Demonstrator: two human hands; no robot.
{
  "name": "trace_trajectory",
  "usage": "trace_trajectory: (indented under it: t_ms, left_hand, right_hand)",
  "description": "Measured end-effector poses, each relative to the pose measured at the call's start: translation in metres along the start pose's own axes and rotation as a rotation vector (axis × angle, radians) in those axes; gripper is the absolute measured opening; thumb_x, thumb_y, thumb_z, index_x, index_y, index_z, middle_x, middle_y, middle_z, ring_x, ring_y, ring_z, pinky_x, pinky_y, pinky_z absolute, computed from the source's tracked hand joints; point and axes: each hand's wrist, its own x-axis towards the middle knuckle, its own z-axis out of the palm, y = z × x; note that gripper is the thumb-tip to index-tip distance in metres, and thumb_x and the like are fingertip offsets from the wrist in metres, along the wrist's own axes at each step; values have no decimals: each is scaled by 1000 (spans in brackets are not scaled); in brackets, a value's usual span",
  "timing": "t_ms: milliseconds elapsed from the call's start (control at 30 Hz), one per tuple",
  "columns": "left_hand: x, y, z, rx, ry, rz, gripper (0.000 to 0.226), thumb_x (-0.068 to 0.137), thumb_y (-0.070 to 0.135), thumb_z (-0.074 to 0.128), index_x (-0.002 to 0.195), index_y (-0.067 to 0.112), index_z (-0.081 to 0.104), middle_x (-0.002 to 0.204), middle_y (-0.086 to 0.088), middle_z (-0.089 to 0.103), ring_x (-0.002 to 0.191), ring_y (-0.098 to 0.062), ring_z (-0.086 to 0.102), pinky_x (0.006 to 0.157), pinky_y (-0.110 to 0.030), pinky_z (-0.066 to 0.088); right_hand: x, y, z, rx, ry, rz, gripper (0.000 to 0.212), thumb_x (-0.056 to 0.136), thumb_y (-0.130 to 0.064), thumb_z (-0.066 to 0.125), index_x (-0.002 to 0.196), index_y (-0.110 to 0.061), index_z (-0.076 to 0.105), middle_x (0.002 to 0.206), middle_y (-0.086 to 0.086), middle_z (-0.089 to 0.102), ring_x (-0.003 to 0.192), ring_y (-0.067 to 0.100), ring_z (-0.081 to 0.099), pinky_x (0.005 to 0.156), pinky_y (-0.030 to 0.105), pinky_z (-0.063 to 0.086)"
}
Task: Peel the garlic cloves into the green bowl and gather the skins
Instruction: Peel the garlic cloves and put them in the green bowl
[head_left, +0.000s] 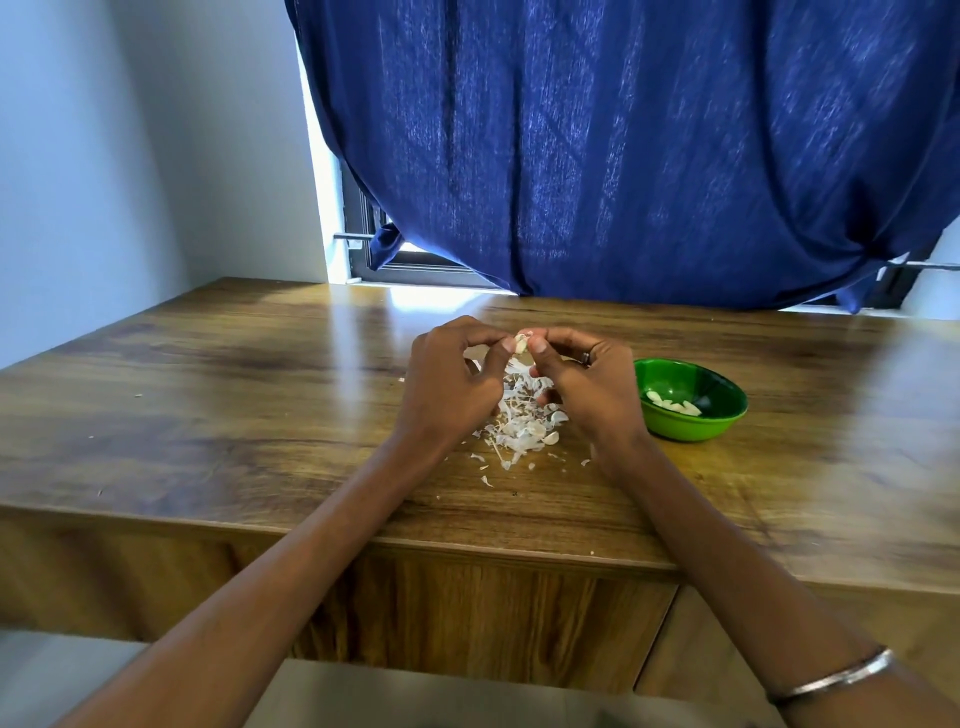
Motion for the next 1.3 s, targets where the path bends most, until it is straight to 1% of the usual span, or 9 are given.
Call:
trace_trajectory:
  t_ms: [167, 233, 333, 467, 633, 800, 967, 1100, 1300]
  left_hand:
    - [1, -5, 2, 49, 15, 28, 13, 95, 21, 69, 99, 16, 81, 89, 13, 73, 64, -4, 67, 58, -19, 48]
    - [0, -6, 2, 53, 5, 40, 15, 95, 22, 68, 100, 16, 81, 92, 10, 75, 63, -2, 66, 58, -19, 46]
    - [0, -5, 2, 62, -12, 67, 16, 95, 20, 67, 101, 14, 81, 92, 8, 75, 59, 2, 61, 57, -19, 44]
    - [0, -4, 2, 103, -12, 90, 21, 91, 26, 63, 97, 17, 81, 87, 10, 74, 61, 3, 57, 61, -20, 43]
    - [-1, -2, 0, 116, -17, 84, 25, 90, 30, 60, 97, 17, 81, 89, 11, 74, 76, -7, 66, 66, -26, 52]
    - [-1, -1, 0, 129, -37, 72, 25, 95, 30, 59, 101, 16, 78, 95, 8, 74, 74, -8, 63, 67, -29, 53]
    - [-2, -3, 0, 106, -63, 43, 28, 98, 32, 55, 105, 14, 75, 98, 6, 72, 65, -14, 67, 65, -44, 60]
    - [-2, -3, -1, 131, -58, 43, 25, 101, 31, 55, 106, 16, 75, 101, 6, 72, 66, -14, 68, 65, -43, 59]
    - [-2, -4, -1, 206, -46, 66, 22, 101, 30, 58, 102, 17, 75, 97, 8, 72, 68, -10, 60, 66, -33, 52]
  right_hand:
    - [1, 1, 1, 51, -26, 25, 10, 95, -10, 67, 100, -14, 75, 91, 4, 77, 79, 10, 74, 78, 30, 61]
    - [1, 0, 1, 86, -32, 21, 8, 93, -12, 69, 98, -13, 75, 93, 5, 78, 83, 12, 76, 81, 29, 61]
    - [1, 1, 0, 89, -33, 10, 15, 87, -14, 77, 100, -6, 76, 92, 5, 79, 86, 14, 76, 81, 28, 61]
    - [3, 5, 1, 56, -28, 31, 13, 84, -11, 80, 96, -7, 77, 91, 5, 79, 87, 17, 76, 87, 38, 61]
    - [4, 2, 0, 38, -37, 52, 7, 88, -9, 75, 95, -8, 77, 92, 4, 79, 85, 14, 76, 88, 39, 61]
    - [4, 1, 0, 34, -67, 69, 6, 91, -11, 72, 92, -16, 75, 92, 3, 78, 86, 15, 76, 91, 41, 60]
    - [3, 0, -1, 79, -61, 69, 9, 91, -6, 71, 91, -14, 74, 91, 6, 78, 84, 16, 76, 86, 35, 61]
    - [2, -1, -2, 116, -59, 42, 12, 89, 0, 72, 99, -6, 75, 95, 8, 78, 84, 17, 77, 76, 26, 60]
    - [0, -1, -3, -91, -48, -85, 15, 90, -5, 71, 102, -11, 77, 96, 0, 78, 83, 9, 76, 80, 32, 63]
